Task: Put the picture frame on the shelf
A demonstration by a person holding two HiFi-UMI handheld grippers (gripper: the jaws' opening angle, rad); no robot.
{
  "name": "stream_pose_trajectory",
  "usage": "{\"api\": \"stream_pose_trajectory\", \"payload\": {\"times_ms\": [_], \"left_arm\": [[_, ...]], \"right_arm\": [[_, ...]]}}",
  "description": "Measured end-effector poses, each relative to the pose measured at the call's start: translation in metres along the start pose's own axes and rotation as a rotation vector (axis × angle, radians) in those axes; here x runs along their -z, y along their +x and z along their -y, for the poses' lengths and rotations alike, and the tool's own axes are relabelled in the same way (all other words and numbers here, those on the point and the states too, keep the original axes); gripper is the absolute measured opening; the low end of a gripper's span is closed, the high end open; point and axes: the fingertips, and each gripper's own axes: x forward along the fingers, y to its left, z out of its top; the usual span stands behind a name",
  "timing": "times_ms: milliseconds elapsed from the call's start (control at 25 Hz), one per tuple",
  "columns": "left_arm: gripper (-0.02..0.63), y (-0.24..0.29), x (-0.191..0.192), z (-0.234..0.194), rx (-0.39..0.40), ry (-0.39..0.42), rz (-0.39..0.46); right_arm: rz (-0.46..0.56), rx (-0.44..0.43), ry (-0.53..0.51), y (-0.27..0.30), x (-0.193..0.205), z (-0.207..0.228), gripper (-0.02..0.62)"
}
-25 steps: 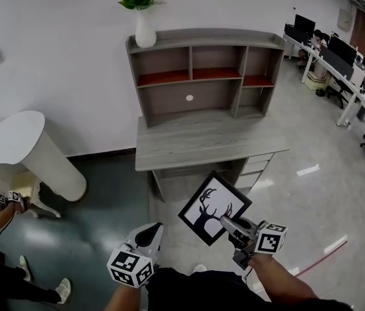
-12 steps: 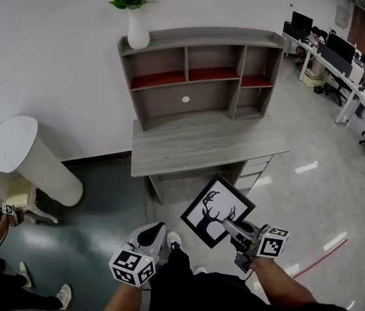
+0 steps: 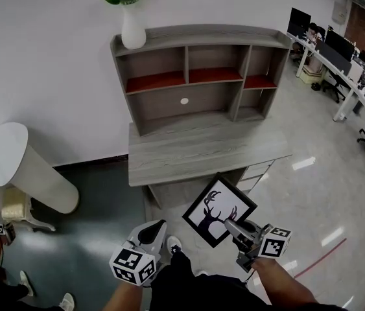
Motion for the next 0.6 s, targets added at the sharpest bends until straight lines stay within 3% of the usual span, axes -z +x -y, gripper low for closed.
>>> {"api": "stream_pose_trajectory", "payload": {"times_ms": [600], "left_arm": [[0.009,0.074,-0.06,-0.125,0.017,0.001,0.023]], "right_arm": [[-0.023,0.035,-0.043,0.124,-0.064,0.039,0.051]]}}
